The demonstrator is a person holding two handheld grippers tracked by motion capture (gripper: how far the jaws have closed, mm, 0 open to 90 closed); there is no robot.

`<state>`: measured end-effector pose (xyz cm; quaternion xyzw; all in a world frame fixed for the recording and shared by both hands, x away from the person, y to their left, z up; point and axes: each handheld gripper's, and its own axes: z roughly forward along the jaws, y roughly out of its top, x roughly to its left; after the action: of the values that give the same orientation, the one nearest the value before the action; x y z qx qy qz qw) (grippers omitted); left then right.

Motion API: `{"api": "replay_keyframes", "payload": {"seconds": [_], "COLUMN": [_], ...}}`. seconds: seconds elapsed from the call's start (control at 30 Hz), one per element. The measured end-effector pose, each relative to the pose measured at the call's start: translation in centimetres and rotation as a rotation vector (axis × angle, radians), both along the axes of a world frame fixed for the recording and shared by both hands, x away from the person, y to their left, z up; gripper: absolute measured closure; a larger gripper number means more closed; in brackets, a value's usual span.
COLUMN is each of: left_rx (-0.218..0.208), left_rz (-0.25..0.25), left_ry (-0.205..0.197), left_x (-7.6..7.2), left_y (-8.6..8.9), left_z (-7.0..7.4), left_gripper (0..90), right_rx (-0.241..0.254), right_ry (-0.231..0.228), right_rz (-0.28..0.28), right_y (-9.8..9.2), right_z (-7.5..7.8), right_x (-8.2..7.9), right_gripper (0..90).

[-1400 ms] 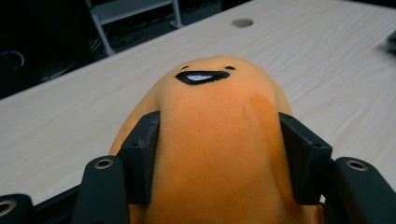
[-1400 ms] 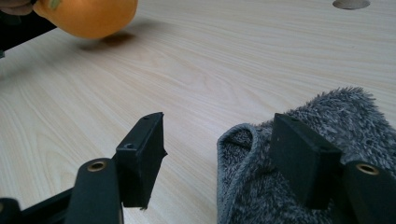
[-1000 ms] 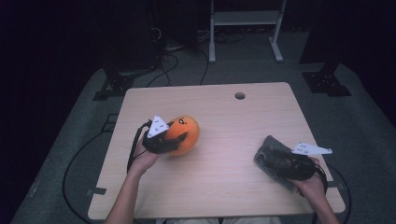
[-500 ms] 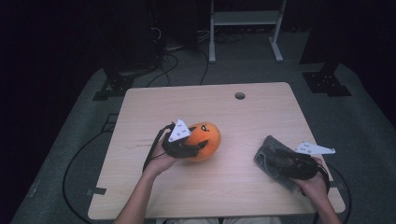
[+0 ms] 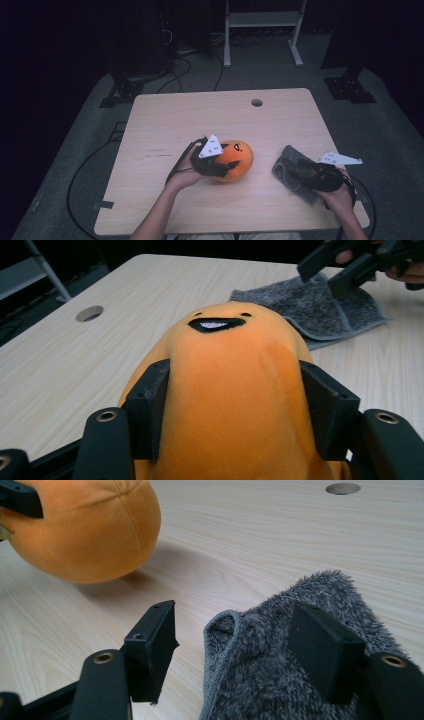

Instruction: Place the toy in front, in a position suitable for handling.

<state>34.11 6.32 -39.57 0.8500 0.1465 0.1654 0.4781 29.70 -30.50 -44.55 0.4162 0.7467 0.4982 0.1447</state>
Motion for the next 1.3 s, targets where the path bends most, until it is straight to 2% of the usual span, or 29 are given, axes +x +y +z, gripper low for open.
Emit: {"api": "replay_keyframes", "payload": {"seconds": [0.27, 0.47, 0.67, 0.7, 0.73, 0.8, 0.9, 0.93, 1.0, 1.1, 1.17, 1.3], "left_rx": [0.025, 0.092, 0.081, 0.077, 0.068, 0.038, -0.076, -0.106, -0.109, -0.113, -0.094, -0.092], "left_rz": [-0.053, -0.081, -0.079, -0.071, -0.066, -0.057, -0.036, -0.008, 0.003, 0.033, 0.05, 0.06], "left_ry": [0.004, 0.025, 0.028, 0.037, 0.045, 0.044, 0.037, 0.01, 0.002, -0.014, -0.013, -0.012], "left_x": [-0.1, -0.1, -0.2, -0.3, -0.3, -0.7, -1.5, -2.0, -2.2, -2.7, -2.9, -3.1], "left_y": [-1.4, -2.2, -2.1, -2.1, -2.0, -1.7, -0.8, -0.2, 0.2, 1.7, 2.4, 3.4], "left_z": [-0.7, -2.1, -2.3, -2.3, -2.2, -1.7, -0.9, -0.6, -0.4, -0.3, -0.3, -0.4], "left_gripper": [35.5, 33.0, 26.8, 21.0, 21.0, 14.5, 9.9, 9.7, 9.0, 9.0, 9.0, 9.0], "right_rx": [-0.001, -0.003, -0.012, -0.011, -0.011, -0.013, -0.024, -0.027, -0.028, -0.024, -0.032, -0.039], "right_ry": [0.003, 0.007, 0.015, 0.015, 0.015, 0.014, 0.015, 0.015, 0.016, 0.014, 0.015, 0.019], "right_rz": [-0.008, -0.011, -0.009, -0.008, -0.008, -0.012, -0.019, -0.019, -0.024, -0.048, -0.05, -0.057], "right_y": [-0.3, -0.4, -0.2, -0.2, -0.2, -0.2, -0.1, -0.1, -0.1, -0.4, -0.4, -0.2], "right_z": [-0.1, -0.1, 0.0, 0.1, 0.1, 0.3, 0.5, 0.6, 0.8, 1.2, 1.3, 1.2], "right_x": [0.1, 0.1, 0.3, 0.3, 0.3, 0.5, 0.7, 0.9, 1.0, 1.6, 1.8, 2.0], "right_gripper": [34.0, 34.0, 34.1, 34.0, 34.0, 34.1, 34.5, 34.8, 34.8, 34.8, 35.1, 35.3]}}
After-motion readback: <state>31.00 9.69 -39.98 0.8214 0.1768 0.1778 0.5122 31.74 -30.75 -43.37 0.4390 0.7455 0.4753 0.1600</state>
